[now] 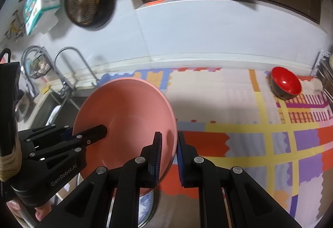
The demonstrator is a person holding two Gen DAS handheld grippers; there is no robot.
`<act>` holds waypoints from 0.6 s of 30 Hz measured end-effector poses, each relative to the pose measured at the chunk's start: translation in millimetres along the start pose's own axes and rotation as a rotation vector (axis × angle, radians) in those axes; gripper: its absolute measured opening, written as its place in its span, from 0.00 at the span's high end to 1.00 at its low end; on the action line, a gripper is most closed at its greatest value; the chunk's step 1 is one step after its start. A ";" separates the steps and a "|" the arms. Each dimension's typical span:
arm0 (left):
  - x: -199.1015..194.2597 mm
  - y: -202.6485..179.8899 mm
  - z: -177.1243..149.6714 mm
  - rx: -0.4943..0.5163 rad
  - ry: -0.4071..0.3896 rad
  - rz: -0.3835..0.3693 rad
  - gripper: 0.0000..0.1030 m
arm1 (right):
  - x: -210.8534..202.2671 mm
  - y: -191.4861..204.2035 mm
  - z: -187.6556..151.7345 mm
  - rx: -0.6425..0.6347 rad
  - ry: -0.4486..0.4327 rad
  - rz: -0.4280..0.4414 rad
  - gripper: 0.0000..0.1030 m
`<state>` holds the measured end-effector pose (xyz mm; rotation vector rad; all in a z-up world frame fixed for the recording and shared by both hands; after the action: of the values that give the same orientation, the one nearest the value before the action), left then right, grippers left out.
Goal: Organize plates and bowls
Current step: 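Lift the pink bowl with both grippers and carry it over the plate stack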
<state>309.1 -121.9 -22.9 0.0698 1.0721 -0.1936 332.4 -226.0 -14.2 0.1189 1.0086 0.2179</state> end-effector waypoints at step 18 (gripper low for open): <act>-21.3 64.4 -70.8 -0.127 0.028 0.031 0.84 | 21.6 72.4 -46.3 -0.125 0.134 0.079 0.85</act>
<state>250.3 -45.5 -40.4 -0.0252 1.1084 -0.0960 295.1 -150.6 -42.1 0.0307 1.1217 0.3644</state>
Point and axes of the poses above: each gripper's, at about its wrist camera, not at the fingertips, and x roughly the way its jaws point, y to its left, z to its top, the point moved 3 cm from there along x, roughly the way its jaws point, and after that the axes turned 4 degrees about y, right-handed, at the moved point
